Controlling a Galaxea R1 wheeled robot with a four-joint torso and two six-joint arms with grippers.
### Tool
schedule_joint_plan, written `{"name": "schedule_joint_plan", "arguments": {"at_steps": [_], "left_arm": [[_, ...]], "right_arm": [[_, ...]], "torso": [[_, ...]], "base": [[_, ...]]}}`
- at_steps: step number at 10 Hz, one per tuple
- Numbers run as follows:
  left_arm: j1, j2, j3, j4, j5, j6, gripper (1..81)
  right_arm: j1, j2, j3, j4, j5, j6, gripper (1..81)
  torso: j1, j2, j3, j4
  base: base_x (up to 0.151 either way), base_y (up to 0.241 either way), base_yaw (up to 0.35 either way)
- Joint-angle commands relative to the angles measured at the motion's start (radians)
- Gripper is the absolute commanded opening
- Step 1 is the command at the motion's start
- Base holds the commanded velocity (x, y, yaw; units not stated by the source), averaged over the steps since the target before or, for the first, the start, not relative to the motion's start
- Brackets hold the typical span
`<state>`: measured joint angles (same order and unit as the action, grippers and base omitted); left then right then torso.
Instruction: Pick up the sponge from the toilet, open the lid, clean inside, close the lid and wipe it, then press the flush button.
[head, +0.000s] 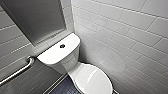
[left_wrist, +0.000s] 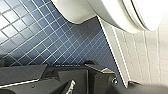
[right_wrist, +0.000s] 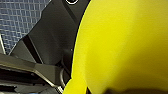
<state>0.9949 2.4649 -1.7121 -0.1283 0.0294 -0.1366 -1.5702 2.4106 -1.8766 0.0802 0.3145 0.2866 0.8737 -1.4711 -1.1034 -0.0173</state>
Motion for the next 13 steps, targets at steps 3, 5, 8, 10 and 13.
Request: {"name": "schedule_joint_plan", "arguments": {"at_steps": [3,5,8,10,13], "left_arm": [[-0.084,-0.033,0.077,-0.047,0.083,-0.028,81.1],[-0.098,-0.029,0.081,-0.045,0.083,-0.028,81.1],[-0.126,0.003,0.077,-0.033,0.063,-0.026,81.1],[-0.178,0.039,0.062,-0.047,0.053,-0.029,81.1],[-0.216,0.129,-0.044,-0.067,0.053,-0.164,81.1]], "right_arm": [[-0.025,-0.043,0.039,-0.022,-0.075,-0.006,1.0],[-0.029,-0.048,0.044,-0.033,-0.074,-0.006,1.0],[-0.032,-0.049,0.059,-0.033,-0.077,-0.006,1.0],[-0.055,-0.043,0.059,-0.034,-0.077,-0.007,1.0],[-0.081,-0.017,0.041,-0.042,-0.074,-0.006,1.0]], "torso": [[0.064,-0.100,0.000,0.000],[0.069,-0.109,0.000,0.000],[0.036,-0.065,0.000,0.000],[0.042,-0.072,0.000,0.000],[0.042,-0.073,0.000,0.000]], "base": [[0.000,0.000,0.000],[0.000,0.000,0.000],[0.000,0.000,0.000],[0.000,0.000,0.000],[0.000,0.000,0.000]]}}
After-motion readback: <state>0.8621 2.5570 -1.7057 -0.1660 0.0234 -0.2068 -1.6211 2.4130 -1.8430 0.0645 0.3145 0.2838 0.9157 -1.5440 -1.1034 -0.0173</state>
